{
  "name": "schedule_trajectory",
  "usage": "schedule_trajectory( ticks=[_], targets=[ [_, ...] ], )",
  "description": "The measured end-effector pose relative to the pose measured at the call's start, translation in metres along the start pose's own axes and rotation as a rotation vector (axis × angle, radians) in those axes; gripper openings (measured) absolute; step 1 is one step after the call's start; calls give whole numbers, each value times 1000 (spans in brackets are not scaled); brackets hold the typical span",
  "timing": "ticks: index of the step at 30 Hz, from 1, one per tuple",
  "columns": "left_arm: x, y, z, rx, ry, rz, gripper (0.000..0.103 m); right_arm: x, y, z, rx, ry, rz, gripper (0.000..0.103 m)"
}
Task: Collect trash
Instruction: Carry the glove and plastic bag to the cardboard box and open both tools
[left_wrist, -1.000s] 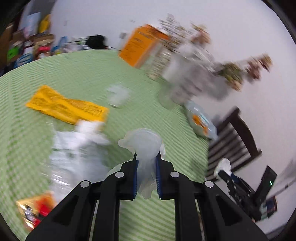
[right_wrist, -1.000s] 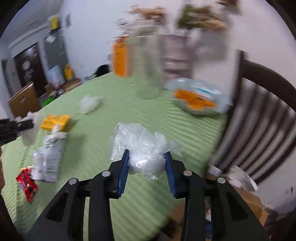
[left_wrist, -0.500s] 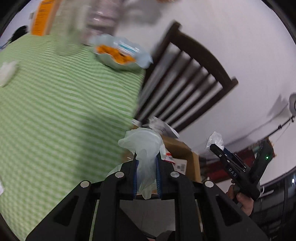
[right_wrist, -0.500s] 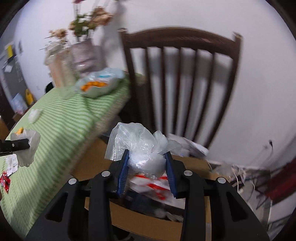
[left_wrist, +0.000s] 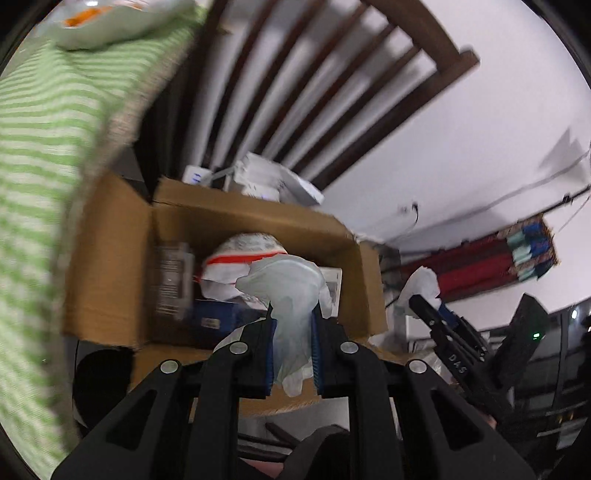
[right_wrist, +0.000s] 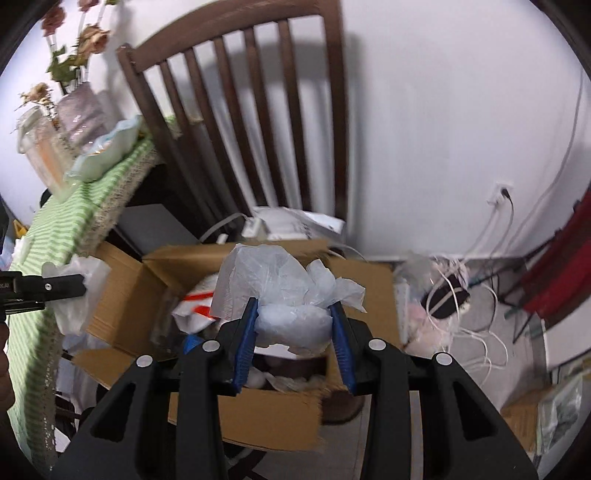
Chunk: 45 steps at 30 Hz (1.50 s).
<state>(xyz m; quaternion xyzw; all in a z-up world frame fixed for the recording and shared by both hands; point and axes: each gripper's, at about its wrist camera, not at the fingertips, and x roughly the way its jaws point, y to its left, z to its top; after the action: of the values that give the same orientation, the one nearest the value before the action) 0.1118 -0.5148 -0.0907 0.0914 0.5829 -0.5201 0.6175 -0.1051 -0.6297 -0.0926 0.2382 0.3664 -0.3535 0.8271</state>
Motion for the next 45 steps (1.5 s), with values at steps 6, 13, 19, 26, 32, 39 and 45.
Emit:
schedule_trajectory(
  ticks=[6, 13, 19, 26, 32, 39, 45],
  targets=[
    [44, -27, 5, 11, 82, -58, 13, 3, -17, -3, 26, 7, -15, 38],
    [99, -73, 1, 96, 173, -116, 13, -7, -31, 3, 50, -30, -37, 38],
    [131, -61, -7, 54, 228, -91, 48, -3, -41, 0, 63, -18, -48, 38],
    [104, -52, 3, 78, 154, -66, 53, 6, -26, 0, 28, 11, -19, 38],
    [66, -43, 13, 72, 61, -46, 53, 23, -1, -9, -14, 109, 127, 38],
    [24, -27, 15, 57, -24, -27, 53, 62, 18, -28, -39, 291, 82, 56],
    [0, -18, 11, 59, -87, 42, 53, 41, 22, -14, -38, 210, 39, 70]
  ],
)
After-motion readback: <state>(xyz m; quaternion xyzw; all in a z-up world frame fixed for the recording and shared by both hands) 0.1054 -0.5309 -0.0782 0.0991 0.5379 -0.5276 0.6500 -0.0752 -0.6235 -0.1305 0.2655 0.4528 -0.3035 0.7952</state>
